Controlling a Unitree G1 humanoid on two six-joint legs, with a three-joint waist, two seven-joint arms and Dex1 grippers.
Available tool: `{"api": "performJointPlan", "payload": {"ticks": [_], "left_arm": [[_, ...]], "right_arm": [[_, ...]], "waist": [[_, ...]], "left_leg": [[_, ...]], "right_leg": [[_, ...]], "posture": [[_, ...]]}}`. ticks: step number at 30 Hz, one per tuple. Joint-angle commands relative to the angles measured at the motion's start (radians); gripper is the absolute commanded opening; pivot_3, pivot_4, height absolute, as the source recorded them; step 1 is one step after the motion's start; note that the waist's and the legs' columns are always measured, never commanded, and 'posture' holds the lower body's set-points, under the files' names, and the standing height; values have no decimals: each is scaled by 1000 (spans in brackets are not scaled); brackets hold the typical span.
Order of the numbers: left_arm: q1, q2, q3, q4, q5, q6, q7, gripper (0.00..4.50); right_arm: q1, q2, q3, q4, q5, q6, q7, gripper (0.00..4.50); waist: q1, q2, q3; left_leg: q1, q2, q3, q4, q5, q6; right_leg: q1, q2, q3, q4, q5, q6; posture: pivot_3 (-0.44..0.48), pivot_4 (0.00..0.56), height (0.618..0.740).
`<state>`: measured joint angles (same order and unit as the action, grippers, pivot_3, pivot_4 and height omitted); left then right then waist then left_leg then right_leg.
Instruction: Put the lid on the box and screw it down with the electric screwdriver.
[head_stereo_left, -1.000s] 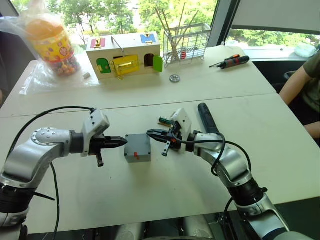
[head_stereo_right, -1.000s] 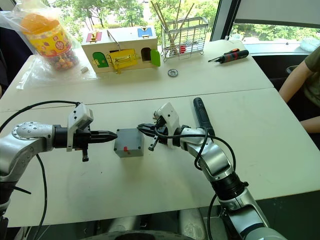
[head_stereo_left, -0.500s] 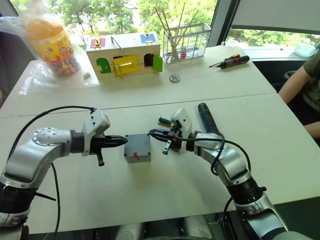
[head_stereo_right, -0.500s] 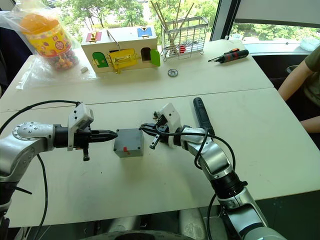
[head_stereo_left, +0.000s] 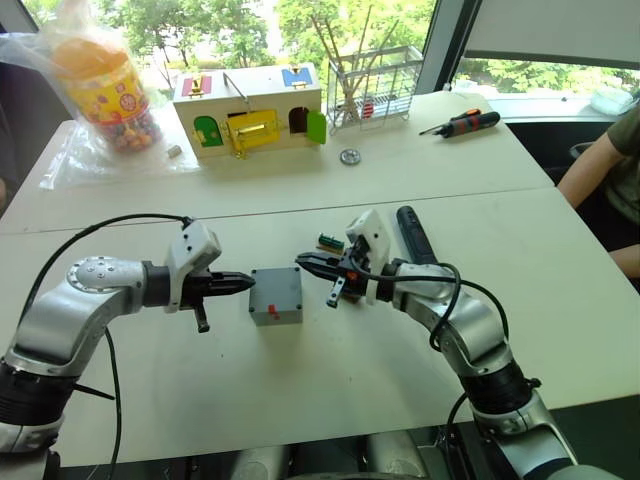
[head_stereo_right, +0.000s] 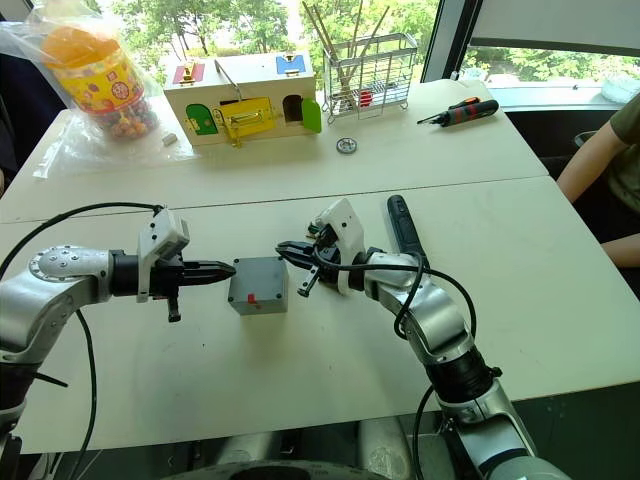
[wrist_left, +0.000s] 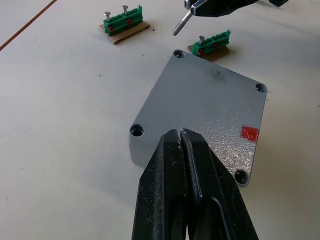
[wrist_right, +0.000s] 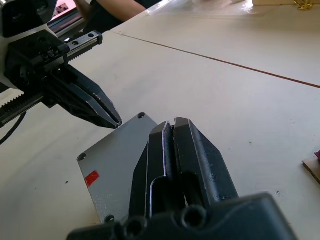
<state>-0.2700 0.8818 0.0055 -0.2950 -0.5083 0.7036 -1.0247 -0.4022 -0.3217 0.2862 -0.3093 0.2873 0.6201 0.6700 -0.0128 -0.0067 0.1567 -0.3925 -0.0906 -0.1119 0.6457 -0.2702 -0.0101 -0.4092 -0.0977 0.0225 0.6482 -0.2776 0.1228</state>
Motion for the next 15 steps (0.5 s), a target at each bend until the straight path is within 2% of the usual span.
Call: {"api": "performJointPlan", "payload": {"ticks": [1,15], "left_arm": [[-2,-1,4,-10,4,-23,-8,0],[2,1,5,-6,11,-32,-14,0]], "right_arm": [[0,-3,-2,-27,2,-11,2,45],[-19,14,7,20,-14,-41,2,45]], "waist": [[-1,0,0],[-1,0,0]], "left_leg": [[0,0,0,0,0,0],[0,0,0,0,0,0]], "right_leg": [[0,0,0,0,0,0],[0,0,0,0,0,0]], "posture": [[0,150,740],[0,150,740]]}}
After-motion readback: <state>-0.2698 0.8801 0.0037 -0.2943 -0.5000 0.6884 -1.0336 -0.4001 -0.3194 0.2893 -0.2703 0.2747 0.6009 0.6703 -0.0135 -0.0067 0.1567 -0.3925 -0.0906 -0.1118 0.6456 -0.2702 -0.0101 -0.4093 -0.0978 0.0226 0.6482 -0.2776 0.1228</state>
